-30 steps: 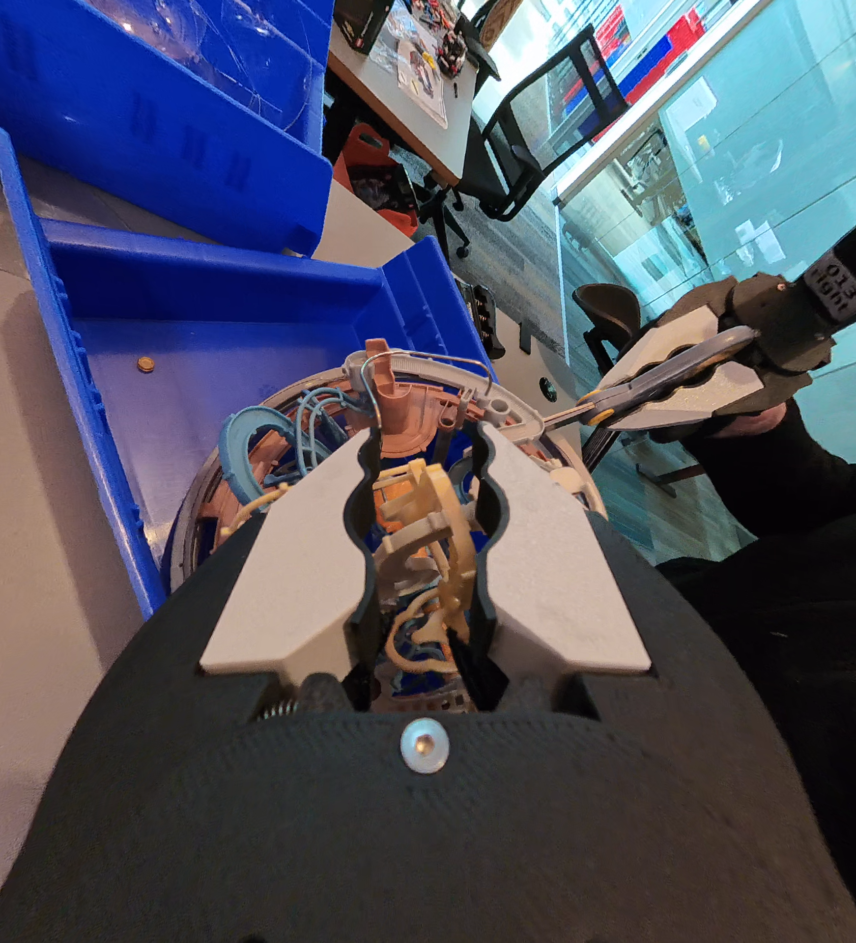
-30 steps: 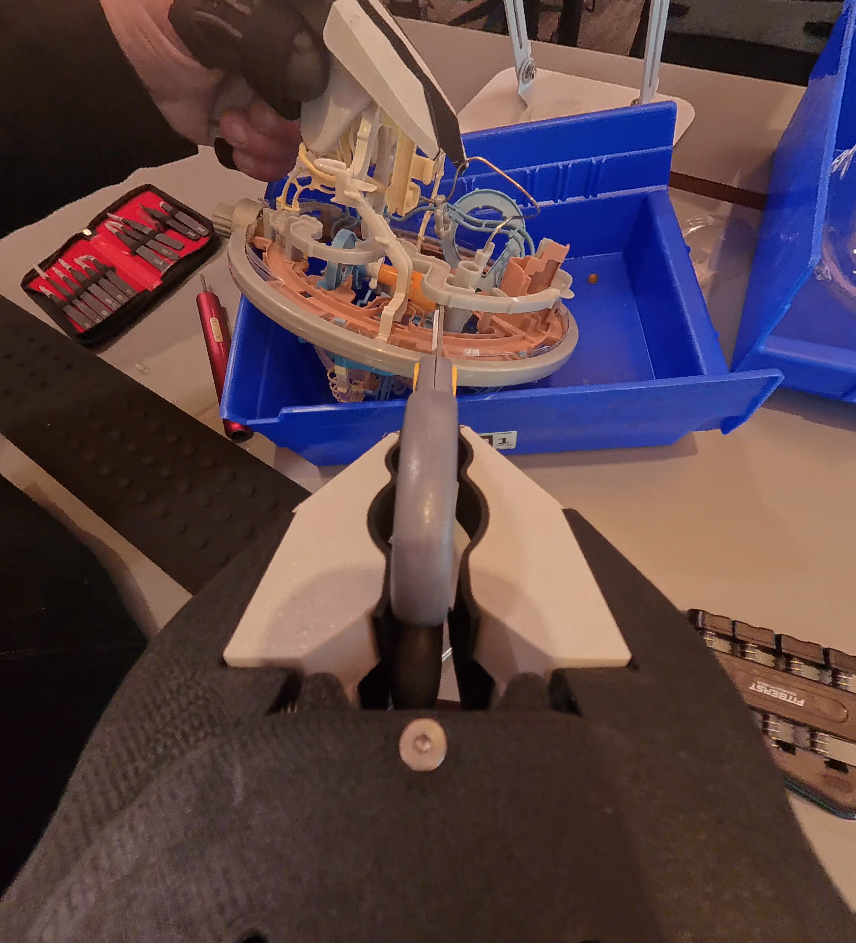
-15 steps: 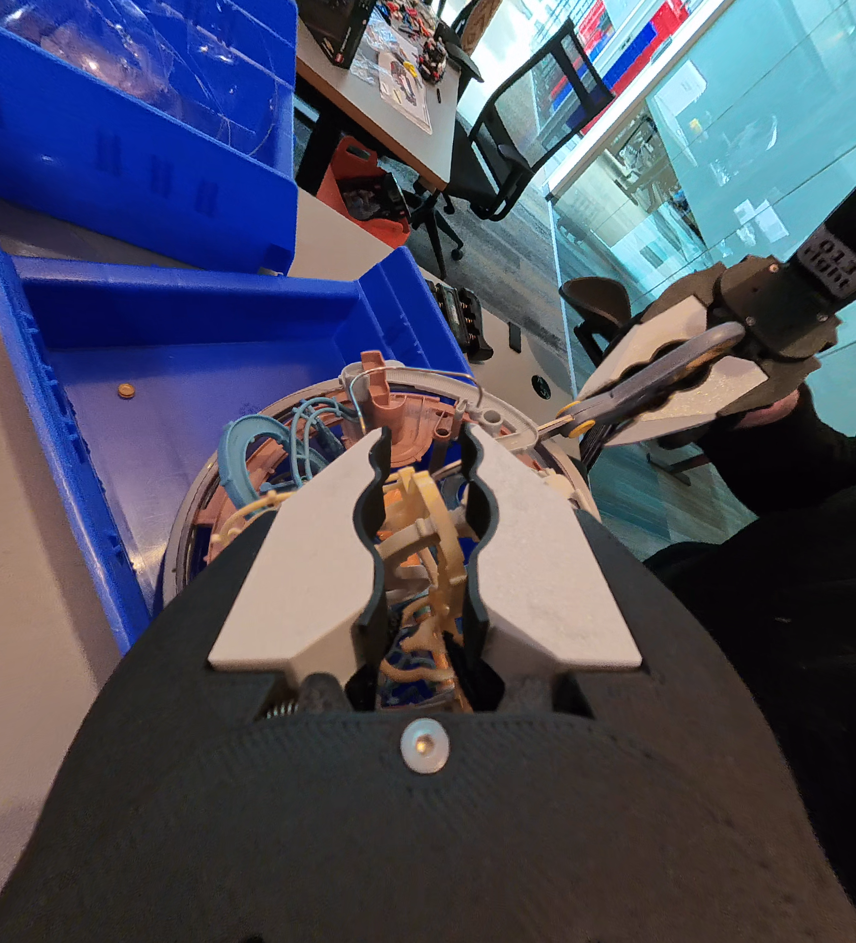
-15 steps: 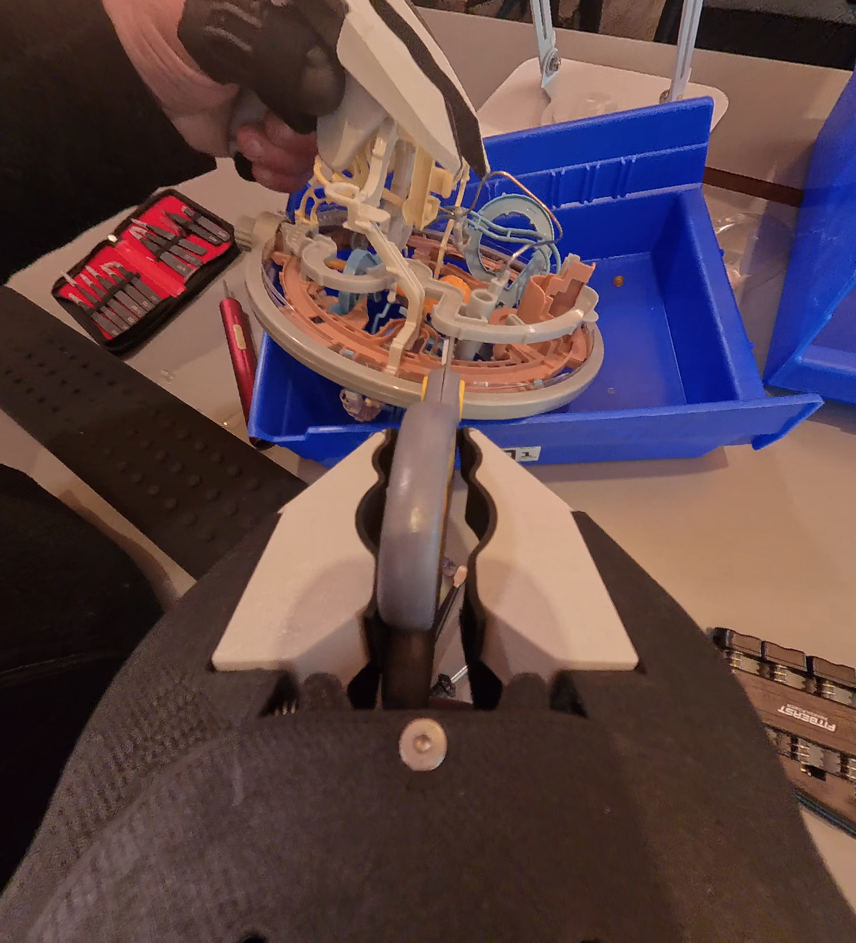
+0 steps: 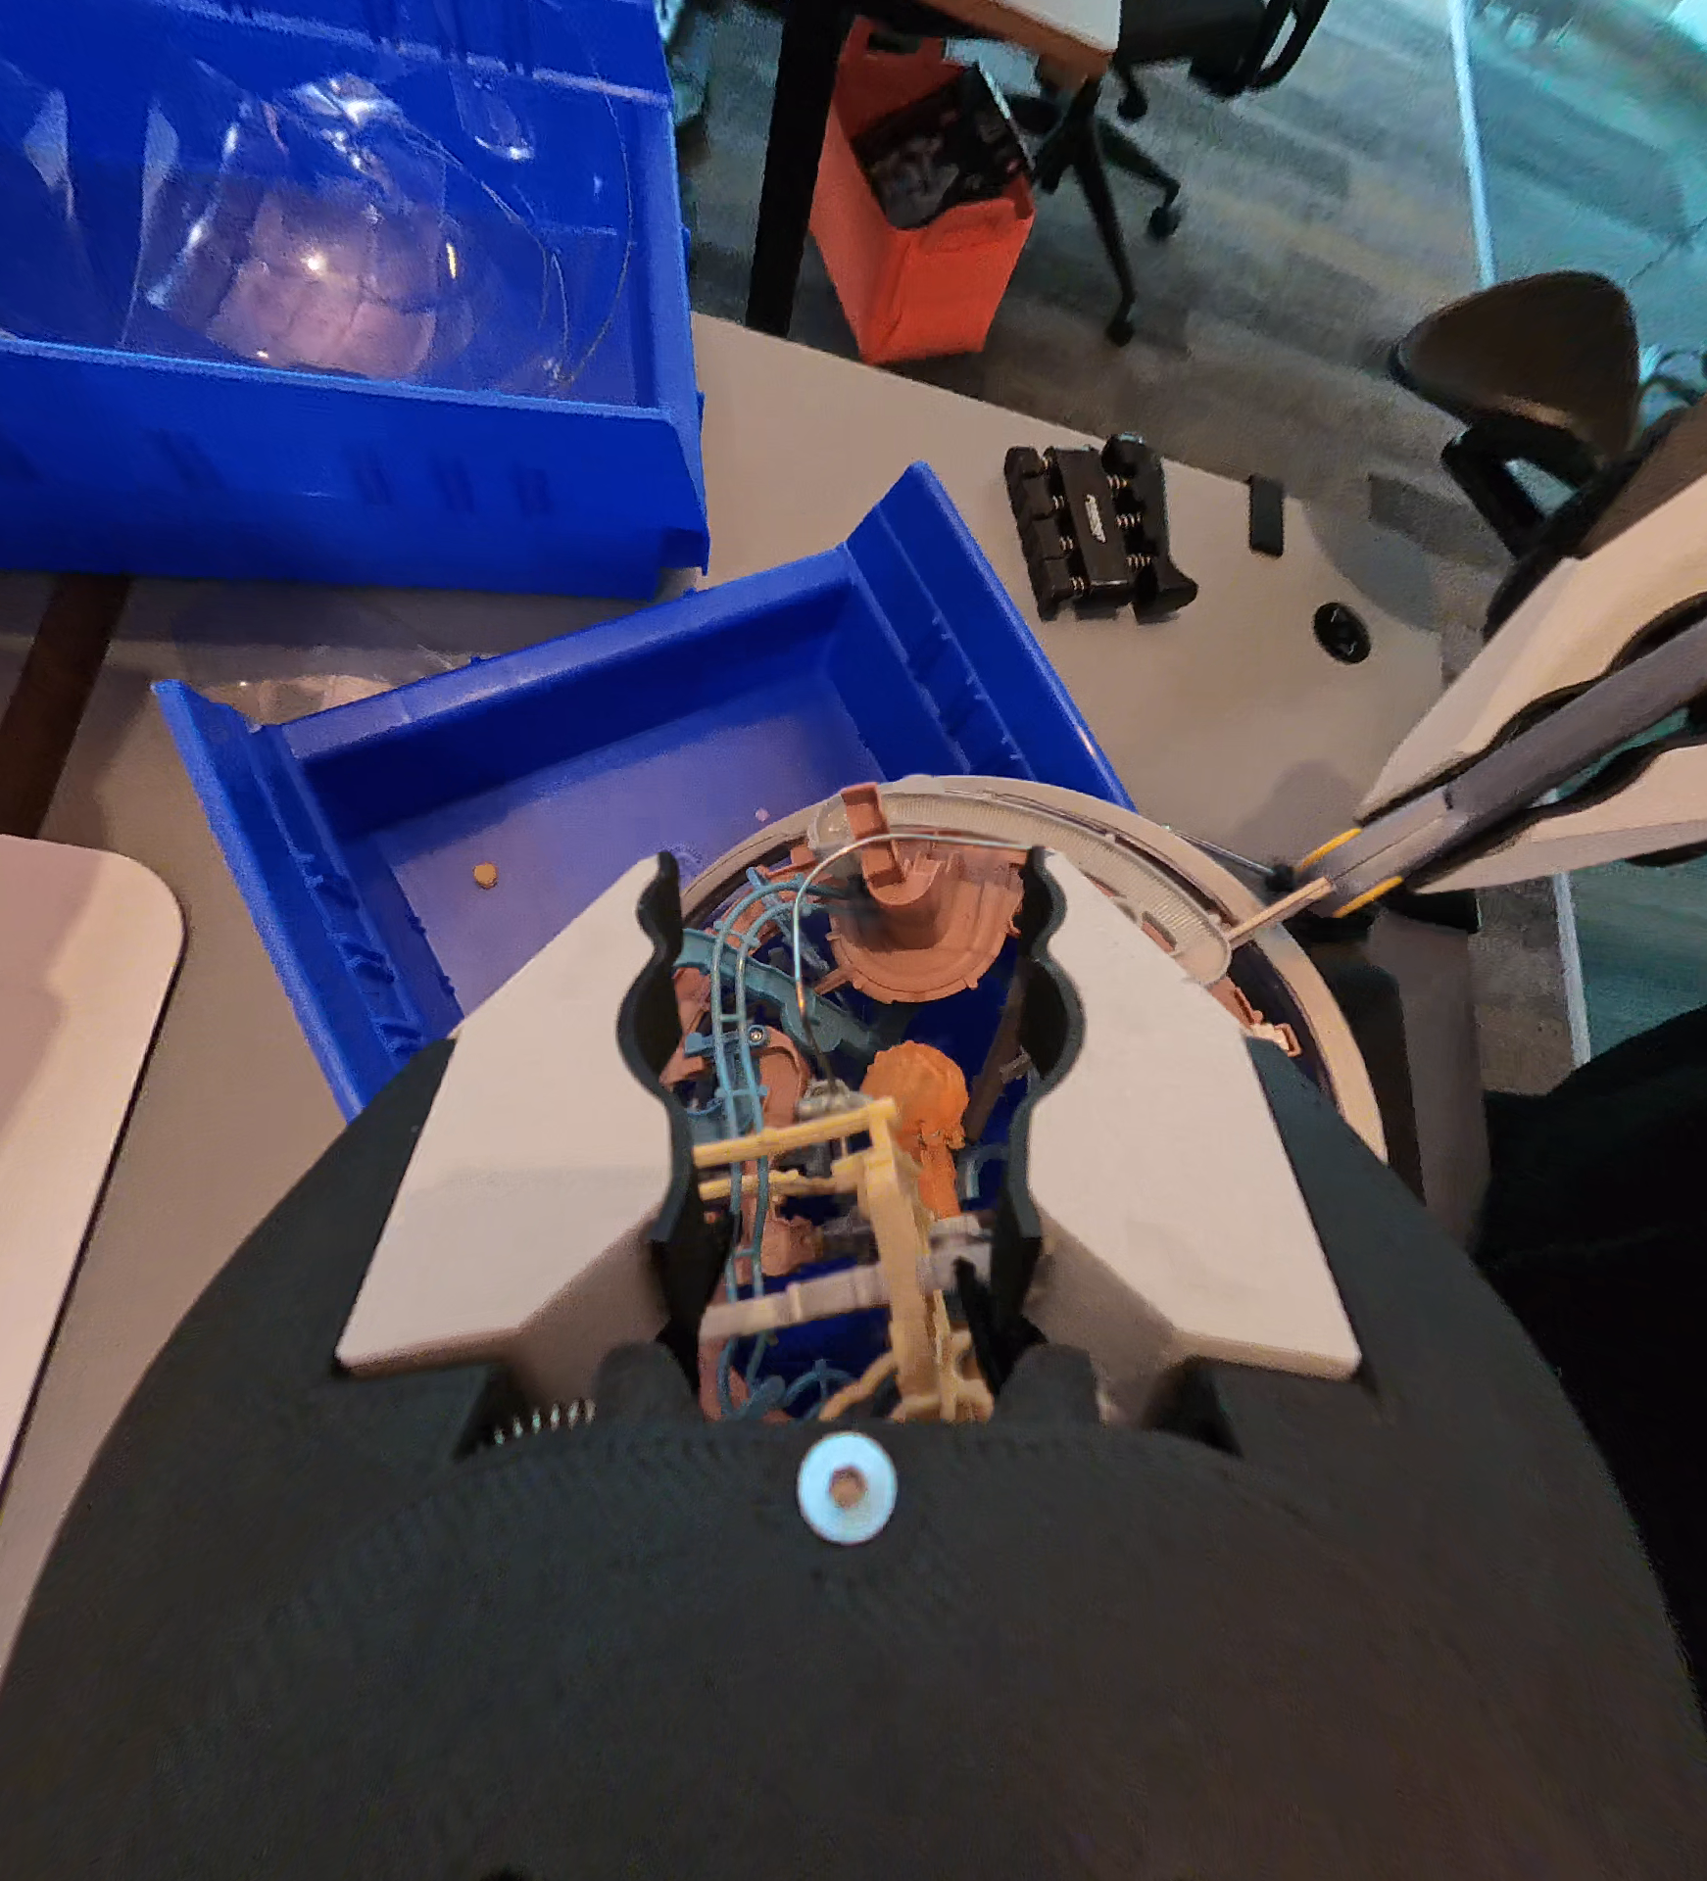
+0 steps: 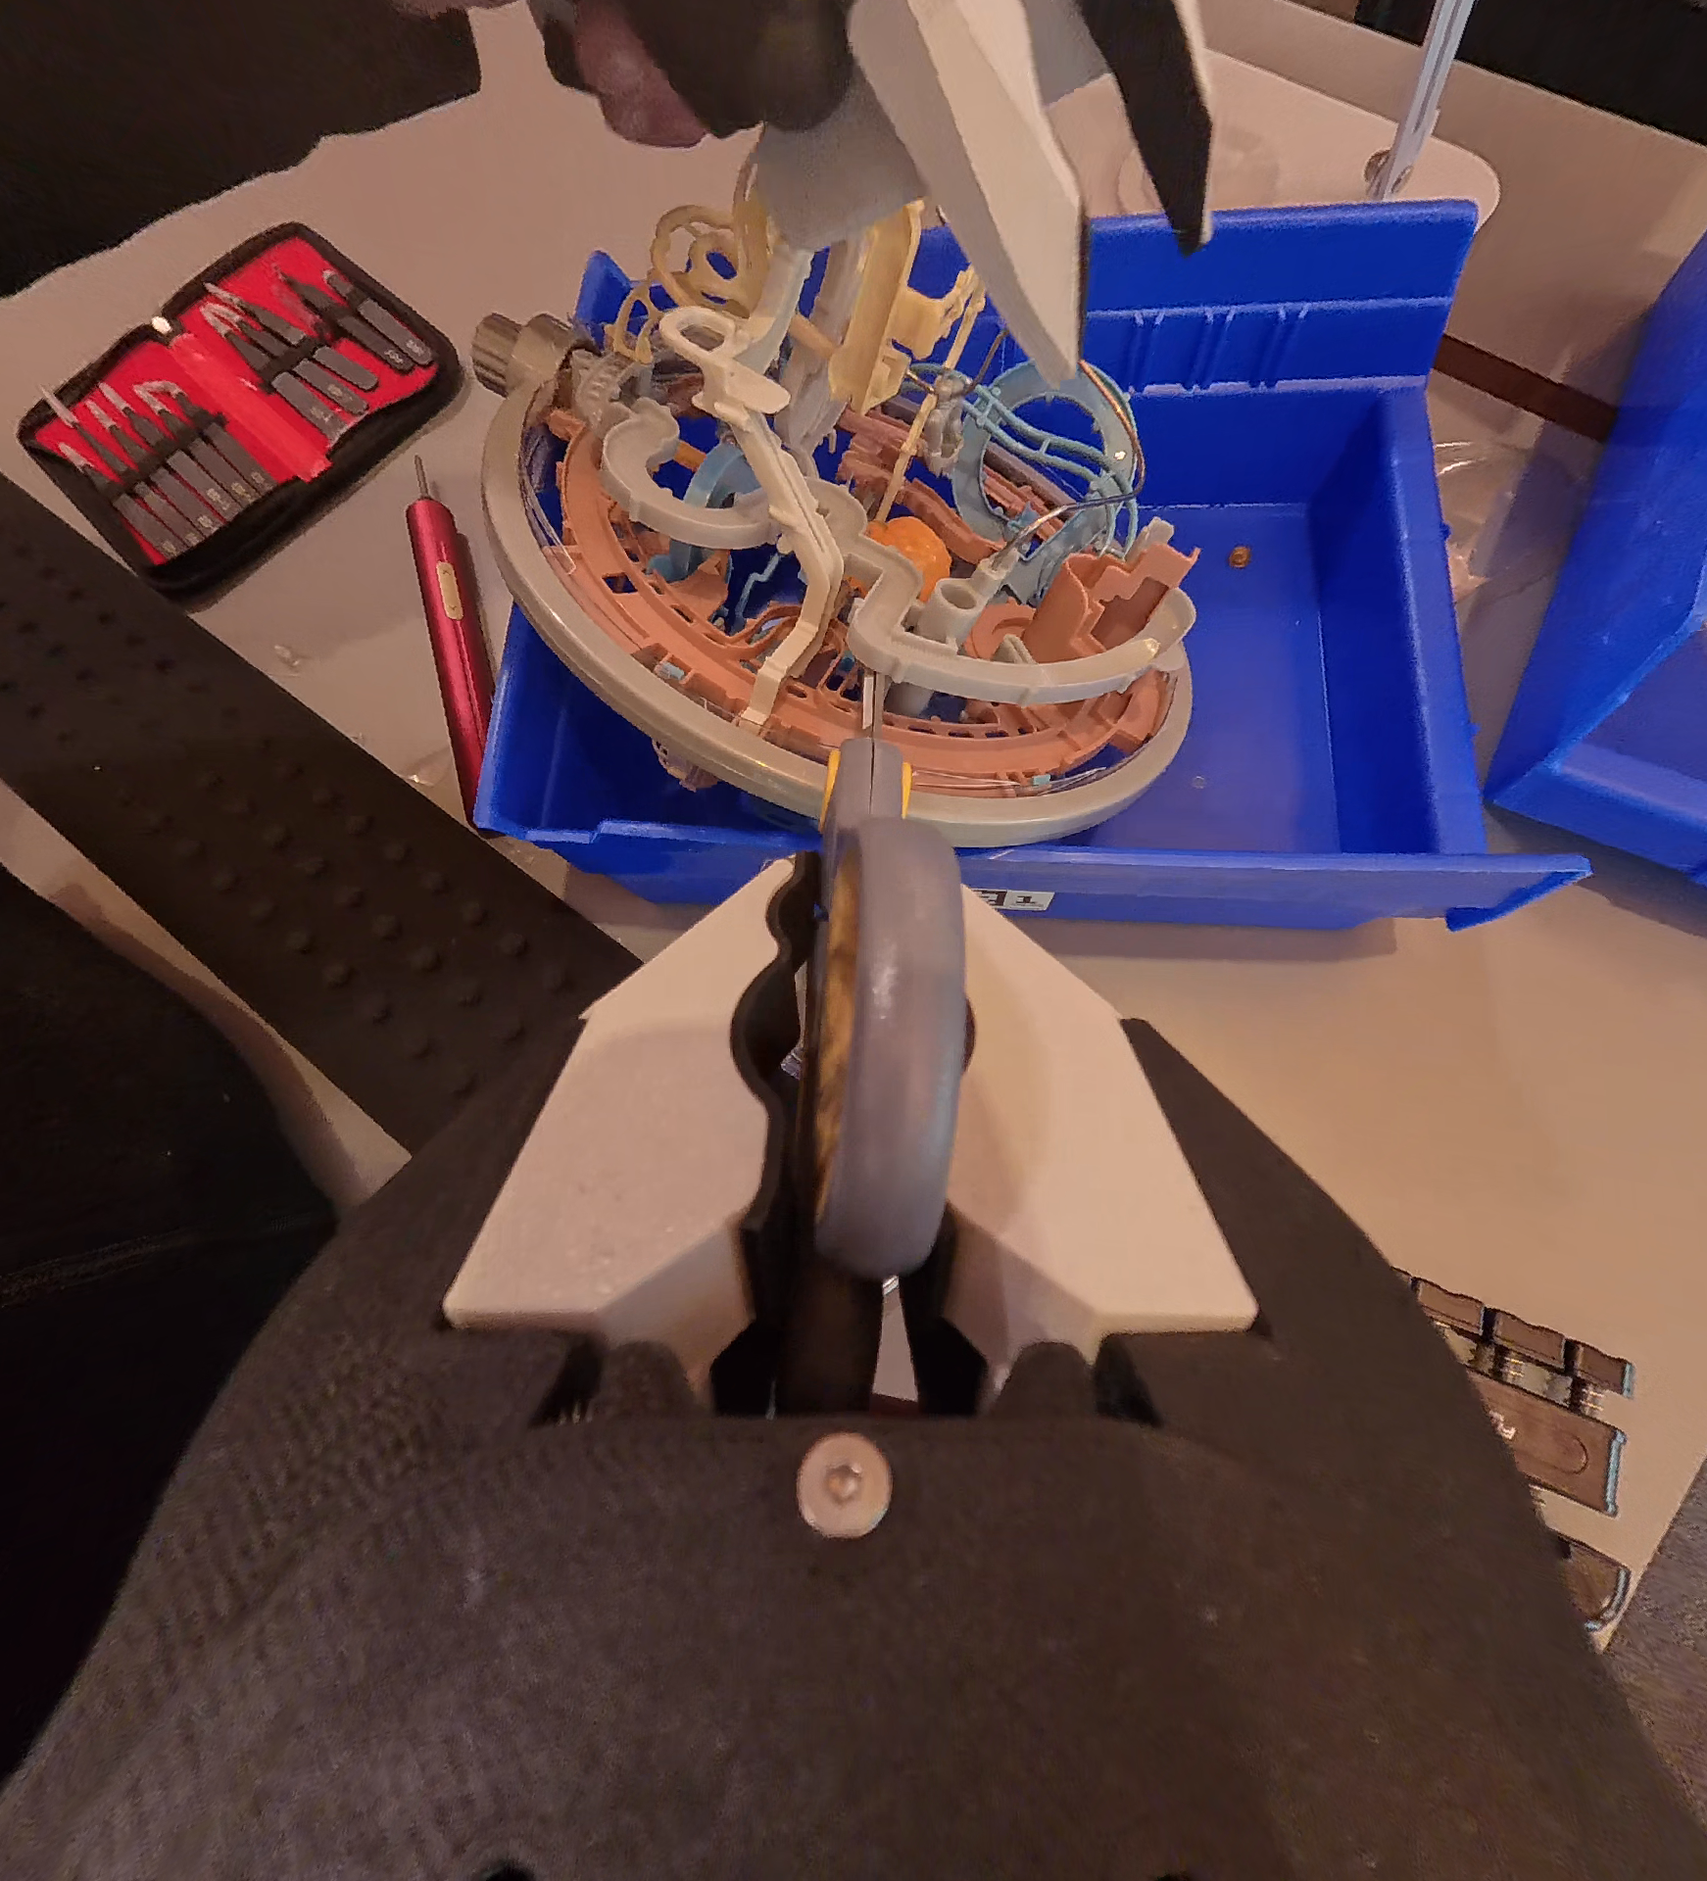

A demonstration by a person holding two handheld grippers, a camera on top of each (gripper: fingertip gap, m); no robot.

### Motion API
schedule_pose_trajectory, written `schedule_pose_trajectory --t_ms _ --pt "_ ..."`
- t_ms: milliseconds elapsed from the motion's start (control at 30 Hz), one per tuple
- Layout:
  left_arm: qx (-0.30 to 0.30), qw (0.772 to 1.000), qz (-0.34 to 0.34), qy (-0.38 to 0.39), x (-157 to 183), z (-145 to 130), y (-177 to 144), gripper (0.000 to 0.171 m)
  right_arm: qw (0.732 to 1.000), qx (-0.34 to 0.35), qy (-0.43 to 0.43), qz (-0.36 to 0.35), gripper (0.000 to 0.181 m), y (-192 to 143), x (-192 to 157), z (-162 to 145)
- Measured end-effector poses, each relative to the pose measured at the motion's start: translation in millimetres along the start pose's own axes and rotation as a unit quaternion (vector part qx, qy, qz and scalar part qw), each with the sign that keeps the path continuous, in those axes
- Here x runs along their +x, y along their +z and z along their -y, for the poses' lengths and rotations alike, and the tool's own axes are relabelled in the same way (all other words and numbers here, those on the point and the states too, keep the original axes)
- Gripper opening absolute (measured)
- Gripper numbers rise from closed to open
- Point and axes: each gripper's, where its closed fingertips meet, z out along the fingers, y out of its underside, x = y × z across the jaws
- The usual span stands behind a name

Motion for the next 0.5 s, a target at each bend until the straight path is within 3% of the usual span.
schedule_pose_trajectory --t_ms 100,200,267,500 --pt "-0.022 0.999 0.011 0.025 0 2 13 0.06 1.0 0.0 -0.017 -0.017 0.013 0 -1 0" --pt "-0.065 0.998 0.008 0.022 -4 -14 23 0.052 0.999 0.001 -0.021 -0.031 0.013 1 0 -2" --pt "-0.057 0.998 -0.012 0.003 -2 -14 22 0.037 0.999 0.01 -0.013 -0.03 0.014 2 -1 -3" --pt "-0.078 0.997 0.002 0.028 -6 -25 21 0.027 0.998 0.052 0.005 -0.032 0.014 9 -4 -3"
